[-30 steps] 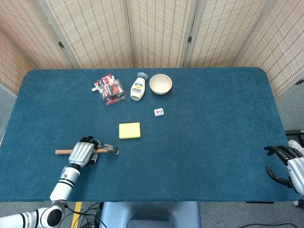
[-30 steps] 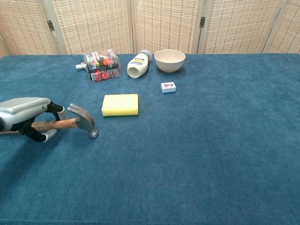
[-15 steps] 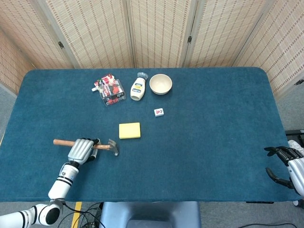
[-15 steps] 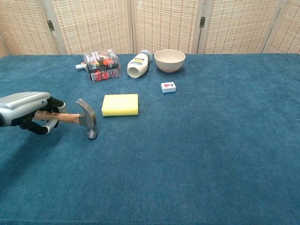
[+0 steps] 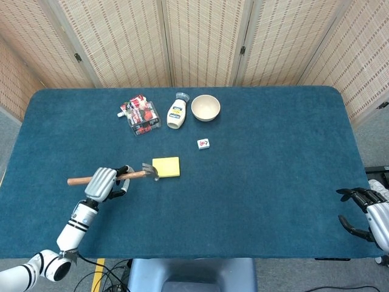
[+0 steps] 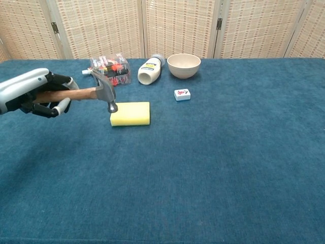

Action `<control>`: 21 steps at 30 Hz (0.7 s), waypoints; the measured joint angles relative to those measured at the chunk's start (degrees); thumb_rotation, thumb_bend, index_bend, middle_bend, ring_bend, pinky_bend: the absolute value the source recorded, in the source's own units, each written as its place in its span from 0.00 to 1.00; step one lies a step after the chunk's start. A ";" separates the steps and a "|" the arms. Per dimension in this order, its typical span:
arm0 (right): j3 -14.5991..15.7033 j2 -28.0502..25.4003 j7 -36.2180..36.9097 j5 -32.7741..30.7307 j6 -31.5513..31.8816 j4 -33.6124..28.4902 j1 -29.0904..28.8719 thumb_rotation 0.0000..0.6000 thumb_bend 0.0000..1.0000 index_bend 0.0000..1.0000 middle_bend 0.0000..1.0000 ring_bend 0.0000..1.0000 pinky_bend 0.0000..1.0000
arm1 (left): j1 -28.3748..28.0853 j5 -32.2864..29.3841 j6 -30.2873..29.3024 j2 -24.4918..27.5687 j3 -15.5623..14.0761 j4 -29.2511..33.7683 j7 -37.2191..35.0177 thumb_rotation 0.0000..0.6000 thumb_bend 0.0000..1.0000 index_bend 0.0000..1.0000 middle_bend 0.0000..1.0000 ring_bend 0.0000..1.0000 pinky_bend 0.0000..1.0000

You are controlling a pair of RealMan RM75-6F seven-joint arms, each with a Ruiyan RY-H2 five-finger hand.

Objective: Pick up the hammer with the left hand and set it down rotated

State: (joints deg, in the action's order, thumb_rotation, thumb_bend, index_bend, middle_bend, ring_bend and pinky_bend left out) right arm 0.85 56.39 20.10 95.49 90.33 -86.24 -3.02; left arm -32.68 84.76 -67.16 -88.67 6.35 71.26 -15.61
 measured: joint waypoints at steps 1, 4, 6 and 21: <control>0.01 0.00 -0.02 -0.01 -0.09 -0.02 -0.02 1.00 0.23 0.30 0.44 0.29 0.30 | -0.28 0.69 -0.32 -0.14 0.13 -0.54 -1.32 1.00 0.74 0.80 0.89 0.73 0.97; 0.07 -0.09 -0.18 0.03 -0.29 -0.14 -0.10 1.00 0.23 0.30 0.44 0.29 0.30 | -1.64 2.08 -0.63 -0.93 0.66 -2.64 -3.23 1.00 0.74 0.80 0.89 0.74 0.98; 0.07 -0.14 -0.20 -0.02 -0.23 -0.19 -0.05 1.00 0.23 0.30 0.44 0.29 0.30 | -2.47 2.07 -0.29 -1.75 1.13 -4.26 -3.62 1.00 0.74 0.80 0.89 0.75 0.98; 0.03 -0.30 -0.49 -0.95 -0.44 -0.26 0.43 1.00 0.23 0.30 0.45 0.29 0.30 | -6.03 2.39 0.30 -12.37 1.25 -25.68 -5.50 1.00 0.74 0.79 0.89 0.78 1.00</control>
State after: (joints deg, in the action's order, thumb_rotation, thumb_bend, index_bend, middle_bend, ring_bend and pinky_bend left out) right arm 0.88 56.08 19.61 94.54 89.89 -86.50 -2.58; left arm -38.72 87.15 -66.86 -101.04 7.60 45.58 -21.11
